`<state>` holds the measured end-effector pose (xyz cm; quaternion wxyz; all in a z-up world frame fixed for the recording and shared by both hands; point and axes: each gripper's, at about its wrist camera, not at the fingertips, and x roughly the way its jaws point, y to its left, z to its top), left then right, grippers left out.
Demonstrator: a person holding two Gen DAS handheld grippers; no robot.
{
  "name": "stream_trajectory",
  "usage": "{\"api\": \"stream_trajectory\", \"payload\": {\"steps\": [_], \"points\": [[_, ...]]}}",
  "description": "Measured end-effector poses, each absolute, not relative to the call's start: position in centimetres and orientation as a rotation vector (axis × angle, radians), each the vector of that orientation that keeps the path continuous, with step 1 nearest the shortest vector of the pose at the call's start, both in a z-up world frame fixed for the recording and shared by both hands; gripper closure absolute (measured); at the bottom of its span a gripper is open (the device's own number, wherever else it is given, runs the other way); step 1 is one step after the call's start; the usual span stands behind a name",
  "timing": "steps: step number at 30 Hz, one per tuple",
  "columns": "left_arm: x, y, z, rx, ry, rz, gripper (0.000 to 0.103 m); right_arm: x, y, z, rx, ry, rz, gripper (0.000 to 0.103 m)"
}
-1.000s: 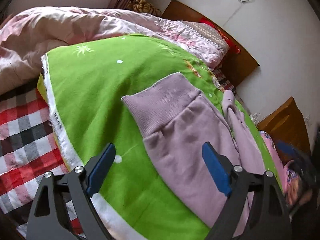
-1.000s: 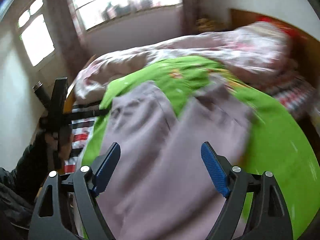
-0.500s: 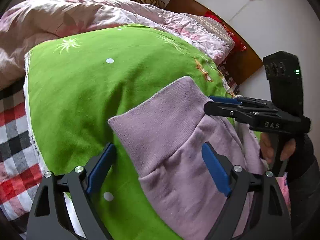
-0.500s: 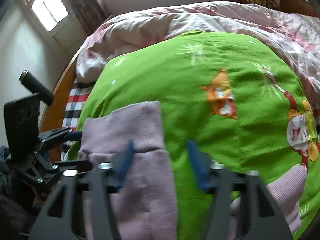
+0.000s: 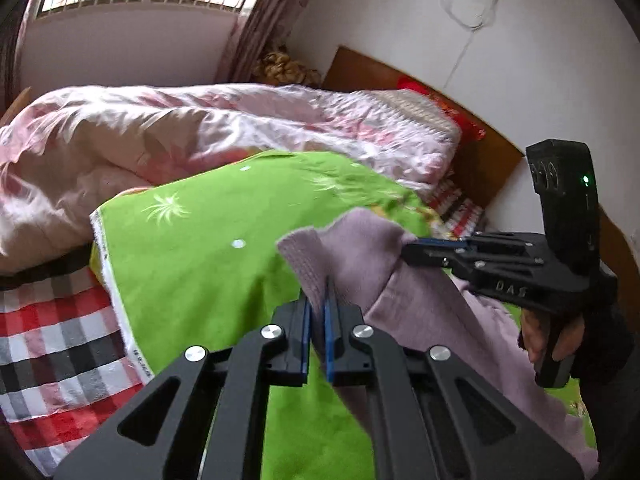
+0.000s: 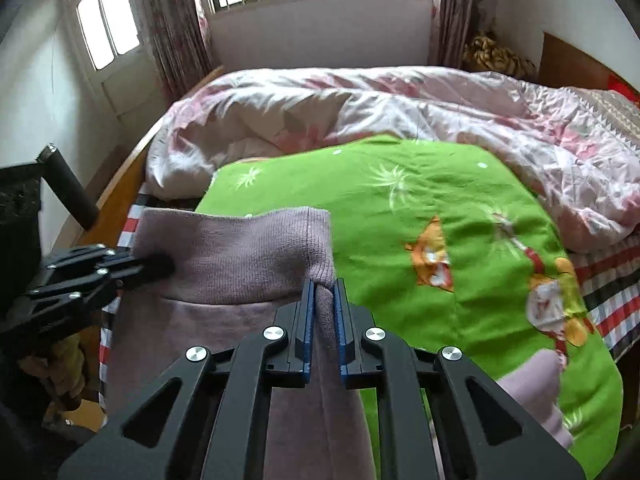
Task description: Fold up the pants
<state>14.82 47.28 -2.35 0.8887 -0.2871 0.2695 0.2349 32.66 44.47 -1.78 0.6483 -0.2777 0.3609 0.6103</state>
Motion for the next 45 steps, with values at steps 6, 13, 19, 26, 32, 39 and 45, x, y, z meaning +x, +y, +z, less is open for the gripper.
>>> {"api": "stream_trajectory", "payload": {"steps": [6,13,19,26,32,39,45], "points": [[15.3,49.9,-8.3,-0.675,0.698,0.549,0.088,33.3,45.6,-5.5,-0.609,0.925,1.334,0.082],[11.8,49.2,-3.4,-0.567,0.567,0.776,0.019,37.5,39.2,1.4,-0.327,0.908,1.332,0.023],[12.5,43.2,-0.8,-0.535,0.575,0.410,0.005,44.4,26.1,0.3,-0.135,0.982,1.056,0.036],[18.8,38.4,-7.1,-0.486,0.897,0.216,0.005,46.5,20.0,-6.5,0.031,1.185,0.905,0.049],[16.2,42.1,-5.5,-0.697,0.822,0.213,0.004,45.8,22.1,-5.8,-0.021,1.137,0.961,0.094],[10.0,44.9,-3.7,-0.762,0.665,0.347,0.004,35.5,30.4,3.1,-0.233,0.877,1.220,0.094],[7.9,45.7,-4.7,-0.804,0.656,0.418,0.004,27.8,38.7,0.9,-0.373,0.928,1.401,0.088]]}}
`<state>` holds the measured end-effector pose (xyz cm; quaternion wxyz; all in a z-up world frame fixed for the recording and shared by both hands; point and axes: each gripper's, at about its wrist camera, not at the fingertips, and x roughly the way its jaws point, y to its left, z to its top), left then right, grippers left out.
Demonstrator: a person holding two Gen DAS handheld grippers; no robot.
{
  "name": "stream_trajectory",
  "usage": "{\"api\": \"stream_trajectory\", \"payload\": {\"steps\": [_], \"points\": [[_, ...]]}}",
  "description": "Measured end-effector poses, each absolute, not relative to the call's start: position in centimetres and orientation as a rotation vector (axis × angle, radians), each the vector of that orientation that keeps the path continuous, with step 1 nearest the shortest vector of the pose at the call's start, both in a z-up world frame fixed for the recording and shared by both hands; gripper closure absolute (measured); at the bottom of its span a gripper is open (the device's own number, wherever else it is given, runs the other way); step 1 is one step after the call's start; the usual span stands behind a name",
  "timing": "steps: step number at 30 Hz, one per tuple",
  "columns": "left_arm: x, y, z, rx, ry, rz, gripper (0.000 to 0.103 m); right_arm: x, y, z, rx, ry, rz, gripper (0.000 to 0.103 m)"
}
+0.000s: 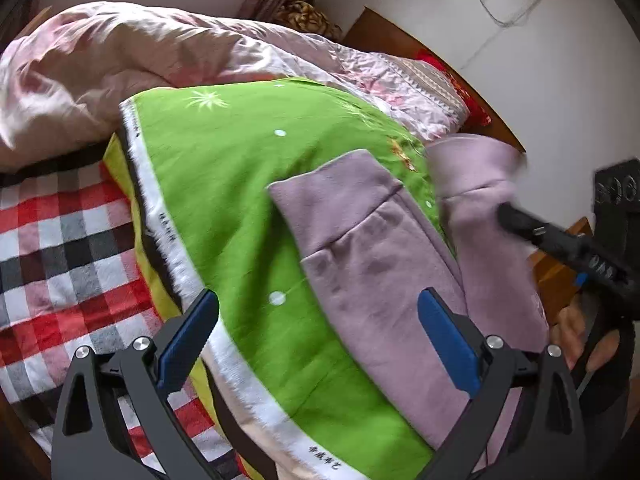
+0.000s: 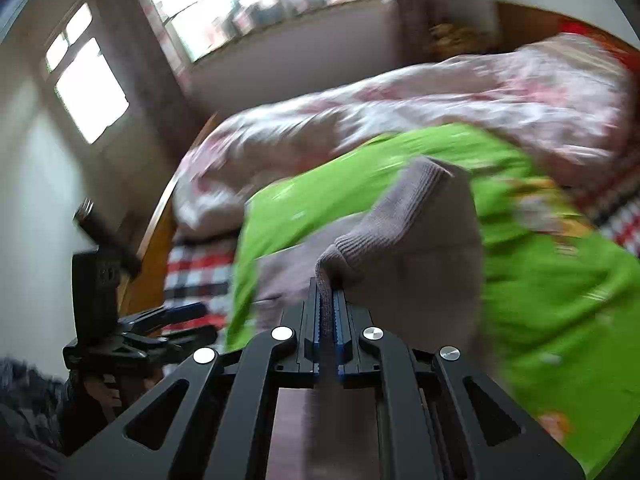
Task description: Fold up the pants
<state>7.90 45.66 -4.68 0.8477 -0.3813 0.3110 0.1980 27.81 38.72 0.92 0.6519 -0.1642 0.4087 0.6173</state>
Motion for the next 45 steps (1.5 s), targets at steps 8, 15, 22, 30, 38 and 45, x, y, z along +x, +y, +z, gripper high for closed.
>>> {"api": "stream_trajectory", "payload": {"steps": [8,15,22,30,38,45], "points": [[5.4,45.6,-5.4,-0.812,0.657,0.372,0.004,28.7,38.9,-0.4,-0.280,0.986,1.453,0.027],[10.5,44.9,-4.2,-0.842,0.606,0.193,0.010,35.6,34.6,0.5,-0.254,0.917,1.280,0.044],[15.7,45.5,-6.1,-0.831,0.671,0.210,0.041,36.5,35.1,-4.1,-0.363,0.952,1.263,0.053],[16.2,46.1,-6.8,-0.833,0.687,0.233,0.053,37.3,37.9,-4.3,-0.387,0.954,1.354,0.056],[15.7,46.7,-7.1,-0.830,0.689,0.281,0.092,36.9,38.2,-3.8,-0.376,0.922,1.377,0.095],[12.4,45.4,-1.6,-0.734,0.546,0.301,0.097,33.4,37.2,1.6,-0.385,0.757,1.394,0.096]]}}
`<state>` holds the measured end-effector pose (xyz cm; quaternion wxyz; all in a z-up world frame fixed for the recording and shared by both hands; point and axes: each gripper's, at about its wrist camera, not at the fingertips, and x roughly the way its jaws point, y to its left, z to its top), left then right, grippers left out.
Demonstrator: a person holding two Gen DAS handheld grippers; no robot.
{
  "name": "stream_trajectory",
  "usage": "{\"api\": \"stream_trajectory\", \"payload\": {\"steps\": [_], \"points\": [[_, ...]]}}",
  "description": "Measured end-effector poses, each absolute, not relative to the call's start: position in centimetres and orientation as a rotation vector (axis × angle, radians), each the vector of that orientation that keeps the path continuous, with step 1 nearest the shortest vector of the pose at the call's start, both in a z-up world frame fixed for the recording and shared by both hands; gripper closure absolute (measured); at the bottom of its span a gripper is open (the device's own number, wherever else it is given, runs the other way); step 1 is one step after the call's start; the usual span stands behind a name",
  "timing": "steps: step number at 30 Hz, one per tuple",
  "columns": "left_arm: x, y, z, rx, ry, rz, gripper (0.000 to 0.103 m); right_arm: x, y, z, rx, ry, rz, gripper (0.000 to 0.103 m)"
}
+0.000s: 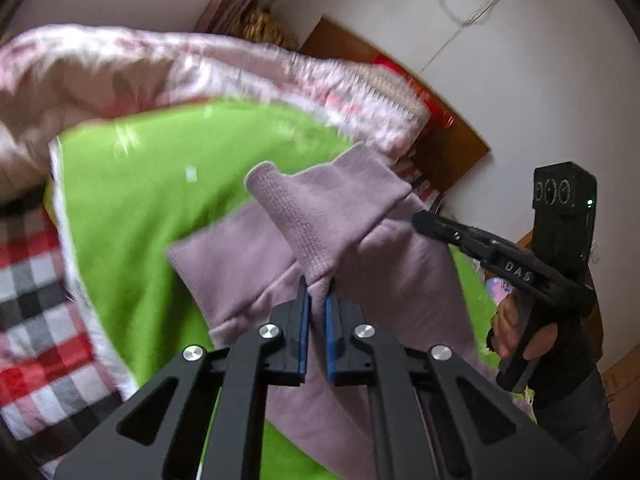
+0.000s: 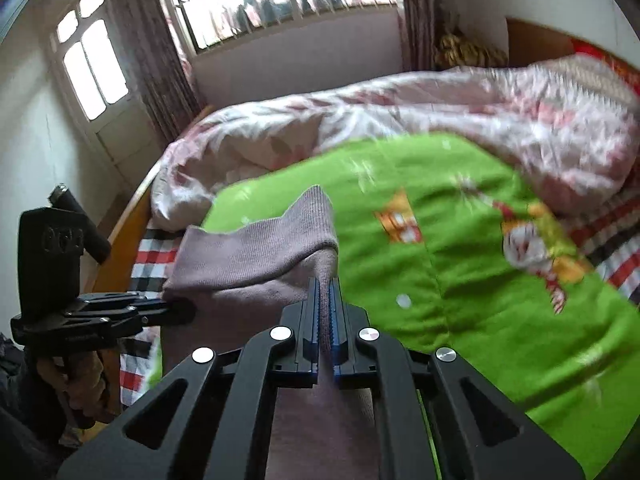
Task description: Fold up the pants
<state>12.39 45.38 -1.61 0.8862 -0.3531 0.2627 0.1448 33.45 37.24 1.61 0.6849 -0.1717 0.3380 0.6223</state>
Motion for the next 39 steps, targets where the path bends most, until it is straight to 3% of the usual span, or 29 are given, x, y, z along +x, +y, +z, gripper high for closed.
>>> {"api": "stream_trajectory", "payload": {"steps": [4,10,15,17,18,20,21,22,23,24,25,28,32,34,39], "points": [[10.4,46.3,-0.8,-0.761,0.544,0.289,0.096,32.2,38.5,2.3,-0.421,0.765,1.407,0.096],[12.0,49.2,-8.1,-0.898,0.695,0.282,0.092,32.7,41.9,-4.4,-0.505,0.922,1.288,0.096],[11.5,48.9,-7.5,-0.850,0.675,0.286,0.092,33.1,41.5,-4.0,-0.455,0.911,1.273,0.096],[11.9,49.3,-8.1,-0.864,0.685,0.290,0.090,33.1,41.9,-4.8,-0.466,0.910,1.236,0.091],[11.9,49.3,-8.3,-0.869,0.682,0.288,0.090,33.1,42.1,-5.0,-0.470,0.910,1.228,0.084],[11.9,49.3,-8.5,-0.870,0.665,0.269,0.085,33.7,41.4,-4.7,-0.430,0.937,1.211,0.059],[11.7,49.4,-8.5,-0.880,0.653,0.258,0.082,34.1,40.8,-4.3,-0.403,0.958,1.199,0.029],[11.5,49.4,-8.1,-0.887,0.643,0.257,0.071,34.1,39.5,-3.4,-0.367,0.955,1.195,0.024],[10.8,49.2,-7.1,-0.855,0.635,0.327,0.033,33.7,38.1,-2.4,-0.357,0.928,1.214,0.024],[10.3,48.8,-5.9,-0.801,0.621,0.414,0.019,33.0,36.7,-1.6,-0.374,0.895,1.226,0.025],[9.2,47.7,-4.0,-0.708,0.568,0.495,0.013,32.0,35.2,-0.9,-0.409,0.861,1.220,0.025],[9.1,45.2,-1.3,-0.620,0.535,0.409,0.012,27.6,29.3,-0.2,-0.549,0.818,1.202,0.027],[12.2,40.4,-1.3,-0.488,0.635,0.220,0.012,21.7,22.8,-1.9,-0.695,0.777,1.122,0.037],[13.6,38.8,-2.5,-0.438,0.697,0.200,0.012,19.3,19.9,-2.1,-0.626,0.817,1.151,0.051],[15.2,39.2,-6.9,-0.507,0.840,0.208,0.012,14.0,17.4,-4.2,-0.595,0.861,1.272,0.066]]}}
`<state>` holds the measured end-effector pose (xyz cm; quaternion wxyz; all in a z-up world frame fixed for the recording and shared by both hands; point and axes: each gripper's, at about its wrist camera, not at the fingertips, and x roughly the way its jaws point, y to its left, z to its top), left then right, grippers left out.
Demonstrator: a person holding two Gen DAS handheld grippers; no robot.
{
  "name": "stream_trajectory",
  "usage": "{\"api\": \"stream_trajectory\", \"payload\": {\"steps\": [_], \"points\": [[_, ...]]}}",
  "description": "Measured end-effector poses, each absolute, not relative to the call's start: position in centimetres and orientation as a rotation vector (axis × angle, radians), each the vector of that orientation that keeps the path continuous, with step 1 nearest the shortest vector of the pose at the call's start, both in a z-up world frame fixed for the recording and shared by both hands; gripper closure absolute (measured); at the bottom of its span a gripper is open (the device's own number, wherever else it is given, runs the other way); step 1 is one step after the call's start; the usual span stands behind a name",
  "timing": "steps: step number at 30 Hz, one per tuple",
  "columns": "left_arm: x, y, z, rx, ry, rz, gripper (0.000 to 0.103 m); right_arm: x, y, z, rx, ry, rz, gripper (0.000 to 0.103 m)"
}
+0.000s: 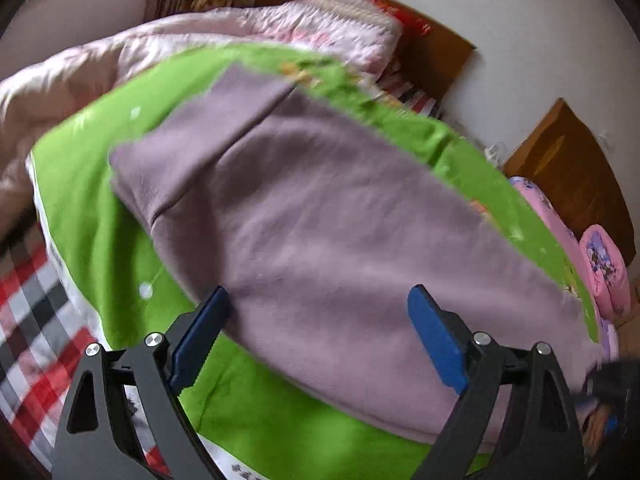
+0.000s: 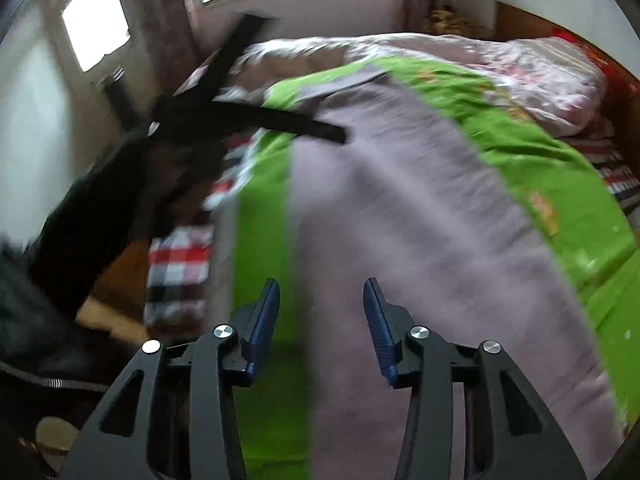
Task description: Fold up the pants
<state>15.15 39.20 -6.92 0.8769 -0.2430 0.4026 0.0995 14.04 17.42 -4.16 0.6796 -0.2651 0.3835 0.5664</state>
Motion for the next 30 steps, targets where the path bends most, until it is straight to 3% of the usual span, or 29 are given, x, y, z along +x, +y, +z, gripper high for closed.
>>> {"api": "stream_trajectory", "payload": {"steps": [2,9,13,14,15,21,30], "points": [[15.3,39.4,-7.4,-0.507,0.839,0.192,0.010,13.9,17.2,-5.8,-0.587,0.903,1.245,0.071],[16.0,39.2,-7.0,-0.492,0.890,0.278,0.009,13.9,15.5,-5.3,-0.434,1.009,1.337,0.067],[16.8,36.4,-2.8,-0.414,0.822,0.321,0.012,14.3,12.0,-1.4,-0.406,0.870,1.266,0.038],[17.6,34.7,-1.6,-0.381,0.807,0.263,0.010,15.2,10.6,-0.8,-0.378,0.845,1.188,0.030],[18.5,33.0,-0.9,-0.348,0.807,0.207,0.010,16.2,9.4,-0.4,-0.351,0.838,1.110,0.029],[25.0,19.7,-0.4,-0.166,0.875,-0.169,0.010,17.6,-0.6,0.3,-0.219,0.862,0.719,0.030],[30.3,-2.0,-3.0,0.161,0.911,-0.656,0.010,15.3,-24.1,-1.7,0.025,0.899,0.040,0.027]]}}
